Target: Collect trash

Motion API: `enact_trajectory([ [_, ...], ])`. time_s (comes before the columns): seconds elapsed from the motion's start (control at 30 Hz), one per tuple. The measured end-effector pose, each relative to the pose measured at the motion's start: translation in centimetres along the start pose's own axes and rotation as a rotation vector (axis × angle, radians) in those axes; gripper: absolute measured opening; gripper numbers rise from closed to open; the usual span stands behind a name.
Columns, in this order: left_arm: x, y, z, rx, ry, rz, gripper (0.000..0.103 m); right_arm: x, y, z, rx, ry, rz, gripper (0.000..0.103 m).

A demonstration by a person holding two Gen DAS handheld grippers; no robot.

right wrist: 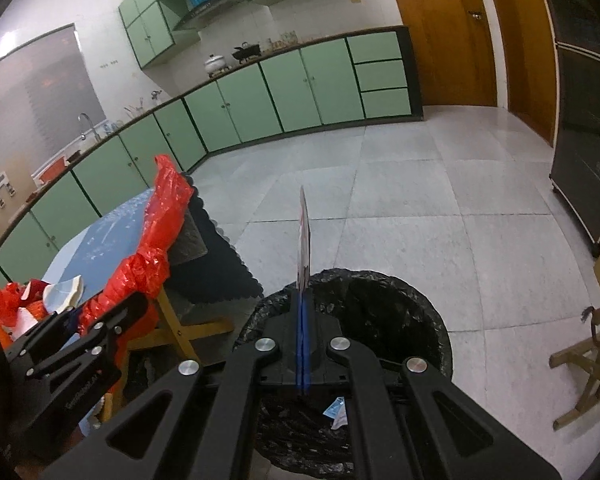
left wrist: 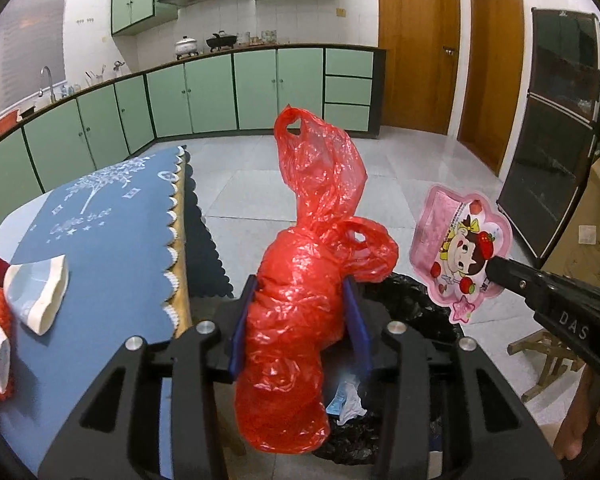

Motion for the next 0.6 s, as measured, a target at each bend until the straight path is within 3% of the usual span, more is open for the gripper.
enact_trajectory([
  [0.07, -0.4, 0.3, 0.3, -0.011, 0.004, 0.003, 0.054, 0.0, 0.1, -0.5, -0.008, -0.005, 0.005, 0.008],
  [0.17, -0.6, 0.7, 0.3, -0.014, 0.005, -0.005, 0.058, 0.2, 0.3, -0.9, -0.007, -0.014, -0.003, 0.021],
  [0.43, 1.7, 1.9, 2.0, 0.017, 0.03, -0.056, 0.061, 2.6, 1.5, -0.4, -0.012, -0.013, -0.085, 0.036],
  [0.5, 3.2, 2.2, 3.1, 0.03, 0.044, -0.081, 0.062, 3.5, 1.9, 0.2, -0.003, -0.004, -0.11, 0.043],
  [0.6, 6.1, 2.4, 5.6, 0.051, 0.086, -0.123, 0.07, 5.1, 2.4, 2.4, 0.017, 0.013, -0.154, 0.069],
])
Point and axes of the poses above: each gripper's, at about its wrist camera, not at the fingertips, and x roughly against the way its jaws point, z to its left, y to its top, the point moved 9 cm from there along -x, roughly the way its jaws point, and after that the axes turned 13 degrees about -x, right-handed, at the moved point
